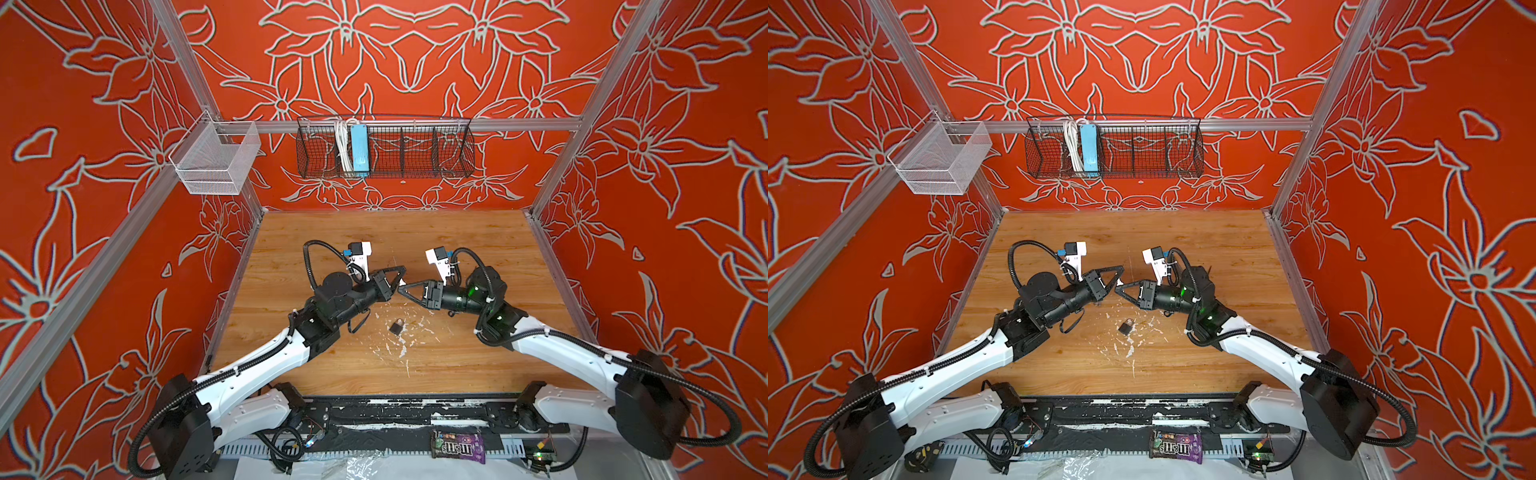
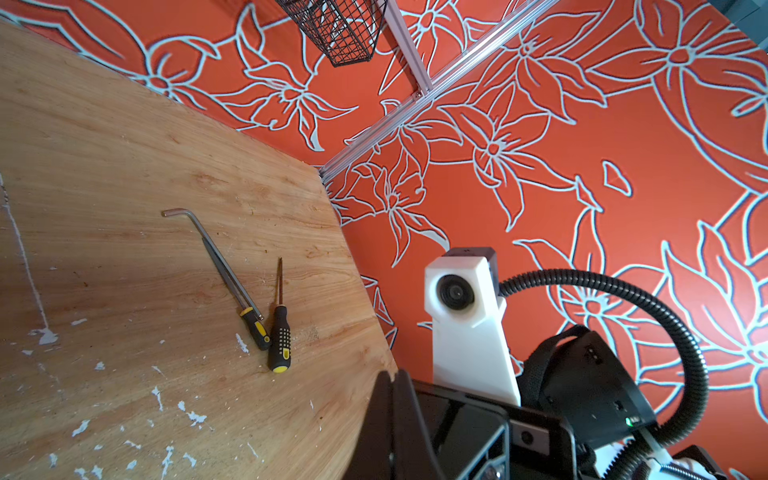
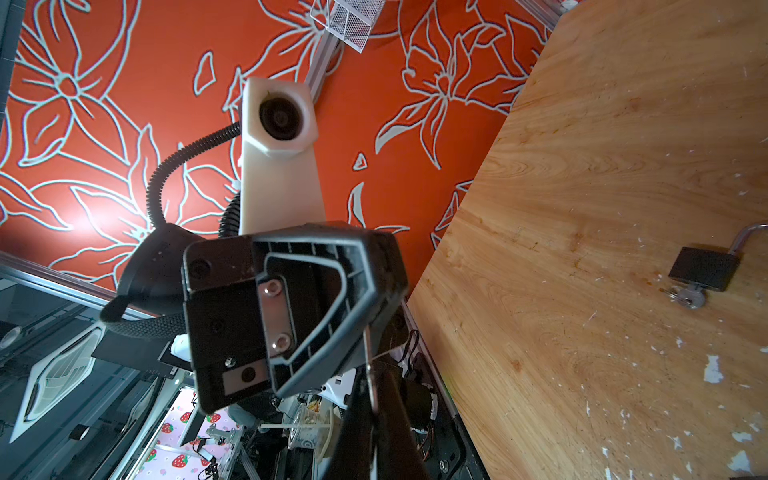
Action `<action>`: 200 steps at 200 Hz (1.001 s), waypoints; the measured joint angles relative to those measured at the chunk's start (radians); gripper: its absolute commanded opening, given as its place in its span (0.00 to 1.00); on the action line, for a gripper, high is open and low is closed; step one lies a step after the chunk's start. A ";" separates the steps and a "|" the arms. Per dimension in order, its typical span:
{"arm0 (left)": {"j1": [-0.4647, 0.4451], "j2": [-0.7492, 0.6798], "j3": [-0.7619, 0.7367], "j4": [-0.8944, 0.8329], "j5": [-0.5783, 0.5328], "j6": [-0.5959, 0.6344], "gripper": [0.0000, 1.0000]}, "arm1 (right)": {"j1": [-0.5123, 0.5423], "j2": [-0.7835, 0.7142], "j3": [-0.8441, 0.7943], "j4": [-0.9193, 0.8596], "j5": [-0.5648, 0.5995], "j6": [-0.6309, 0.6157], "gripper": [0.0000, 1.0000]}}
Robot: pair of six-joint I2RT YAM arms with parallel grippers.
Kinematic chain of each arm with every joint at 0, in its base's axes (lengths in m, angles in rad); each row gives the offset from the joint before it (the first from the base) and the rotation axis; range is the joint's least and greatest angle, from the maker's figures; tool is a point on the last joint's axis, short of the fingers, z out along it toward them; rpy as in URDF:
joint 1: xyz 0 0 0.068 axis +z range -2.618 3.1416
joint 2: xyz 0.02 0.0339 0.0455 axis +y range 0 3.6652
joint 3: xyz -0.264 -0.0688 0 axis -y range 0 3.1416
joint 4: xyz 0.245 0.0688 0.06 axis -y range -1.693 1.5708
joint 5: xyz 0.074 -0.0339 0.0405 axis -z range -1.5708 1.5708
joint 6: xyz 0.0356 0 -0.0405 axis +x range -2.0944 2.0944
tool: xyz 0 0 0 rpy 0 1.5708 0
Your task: Unlock with the key
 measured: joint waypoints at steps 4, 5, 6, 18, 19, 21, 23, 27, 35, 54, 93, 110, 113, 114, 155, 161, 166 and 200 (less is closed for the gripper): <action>0.000 0.000 0.002 -0.001 0.000 0.000 0.00 | 0.000 0.000 0.000 0.000 0.000 0.000 0.00; 0.000 0.000 0.002 -0.002 0.000 0.000 0.00 | 0.000 0.000 0.000 0.000 0.000 0.000 0.00; 0.000 0.000 0.002 -0.002 0.000 0.000 0.00 | 0.000 0.000 0.000 0.000 0.000 0.000 0.00; 0.001 0.000 0.011 -0.016 0.000 0.001 0.11 | -0.001 0.000 0.000 0.001 0.000 -0.003 0.00; 0.001 0.000 0.012 -0.018 0.000 0.001 0.11 | -0.001 0.000 0.000 0.001 0.000 -0.003 0.00; 0.001 0.000 0.013 -0.020 0.000 0.002 0.13 | -0.001 0.000 0.000 0.002 0.000 -0.004 0.00; 0.001 0.000 0.015 -0.023 0.000 0.002 0.14 | -0.001 0.000 0.000 0.002 0.000 -0.004 0.00; 0.001 0.000 0.018 -0.028 0.000 0.005 0.17 | -0.002 0.000 0.000 0.002 0.000 -0.005 0.00; 0.001 0.000 0.023 -0.032 0.001 0.003 0.23 | -0.002 0.000 0.000 -0.002 0.000 -0.007 0.00; 0.001 0.000 0.036 -0.048 -0.002 0.008 0.43 | -0.012 -0.001 0.000 -0.027 0.001 -0.018 0.00; 0.001 -0.024 0.064 -0.174 -0.023 0.018 0.74 | -0.052 -0.016 -0.004 -0.127 0.001 -0.059 0.00; 0.001 -0.042 0.080 -0.259 -0.046 0.021 0.80 | -0.073 -0.039 -0.018 -0.186 0.001 -0.085 0.00; 0.001 -0.046 0.081 -0.273 -0.050 0.018 0.80 | -0.077 -0.045 -0.022 -0.196 0.001 -0.089 0.00; 0.001 -0.047 0.082 -0.277 -0.051 0.017 0.81 | -0.079 -0.046 -0.024 -0.201 0.001 -0.091 0.00; 0.001 -0.064 0.085 -0.478 -0.113 0.004 0.93 | -0.127 -0.086 -0.071 -0.392 0.013 -0.171 0.00; 0.001 -0.062 0.088 -0.517 -0.118 0.002 0.95 | -0.130 -0.088 -0.071 -0.428 0.021 -0.188 0.00; 0.001 -0.057 0.093 -0.547 -0.122 0.003 0.97 | -0.131 -0.090 -0.071 -0.459 0.028 -0.204 0.00; -0.005 0.035 0.169 -0.726 -0.131 0.008 0.99 | -0.132 -0.109 -0.074 -0.644 0.085 -0.294 0.00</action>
